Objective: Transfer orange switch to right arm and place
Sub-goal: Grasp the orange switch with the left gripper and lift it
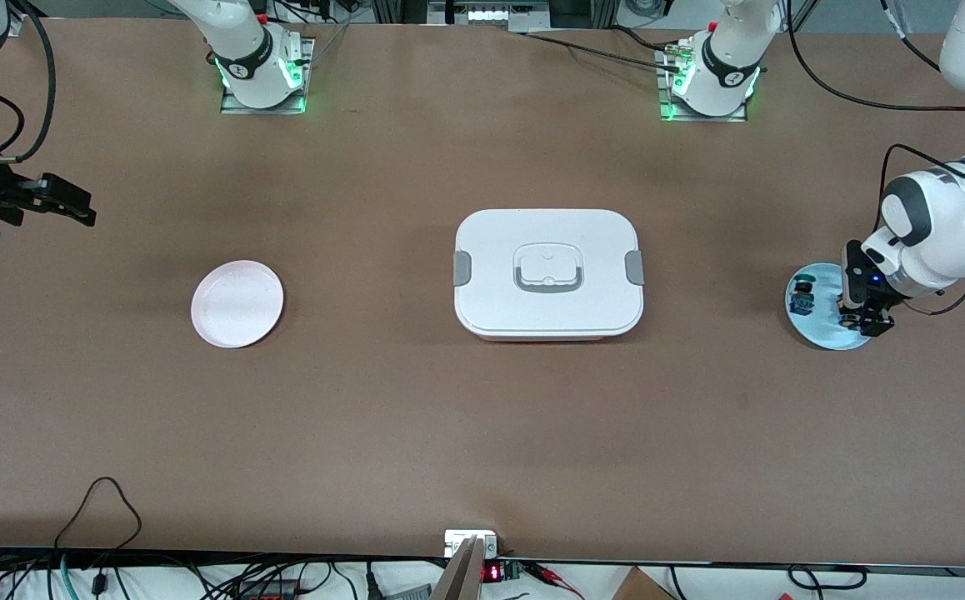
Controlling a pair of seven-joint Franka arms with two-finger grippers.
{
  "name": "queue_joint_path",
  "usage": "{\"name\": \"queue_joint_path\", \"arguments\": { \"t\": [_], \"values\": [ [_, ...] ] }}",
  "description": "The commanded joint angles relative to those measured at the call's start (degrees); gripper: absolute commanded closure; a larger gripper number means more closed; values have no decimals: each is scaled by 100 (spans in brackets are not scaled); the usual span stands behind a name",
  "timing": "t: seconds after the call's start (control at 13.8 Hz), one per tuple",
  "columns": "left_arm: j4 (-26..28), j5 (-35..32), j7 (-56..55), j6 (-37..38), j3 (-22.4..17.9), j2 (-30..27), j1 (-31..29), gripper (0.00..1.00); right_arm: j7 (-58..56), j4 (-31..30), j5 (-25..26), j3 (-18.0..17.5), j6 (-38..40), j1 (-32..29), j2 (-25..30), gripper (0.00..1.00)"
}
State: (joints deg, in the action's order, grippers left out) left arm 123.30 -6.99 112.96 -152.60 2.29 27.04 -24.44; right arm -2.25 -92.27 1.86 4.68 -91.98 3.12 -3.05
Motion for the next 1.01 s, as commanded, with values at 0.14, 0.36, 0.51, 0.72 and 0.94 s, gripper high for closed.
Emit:
{"name": "queue_joint_path", "arguments": {
  "t": [0.14,0.36,0.51,0.72,0.94],
  "values": [
    [-219,-57,366,-33,148,188,-96,55,49,-143,-45,-2,-39,-4,173,0],
    [-315,-31,438,-15,201,188,-114,91,49,-143,-45,-11,-48,-4,173,0],
    [-324,-4,437,55,306,161,-280,100,49,-143,-45,-2,-65,-4,173,0],
    [-543,13,429,606,911,82,-736,100,49,-143,-45,-2,-74,-4,165,0],
    [-1035,22,438,1721,1973,91,-1526,100,40,-143,-45,-2,-57,-4,165,0]
  ]
}}
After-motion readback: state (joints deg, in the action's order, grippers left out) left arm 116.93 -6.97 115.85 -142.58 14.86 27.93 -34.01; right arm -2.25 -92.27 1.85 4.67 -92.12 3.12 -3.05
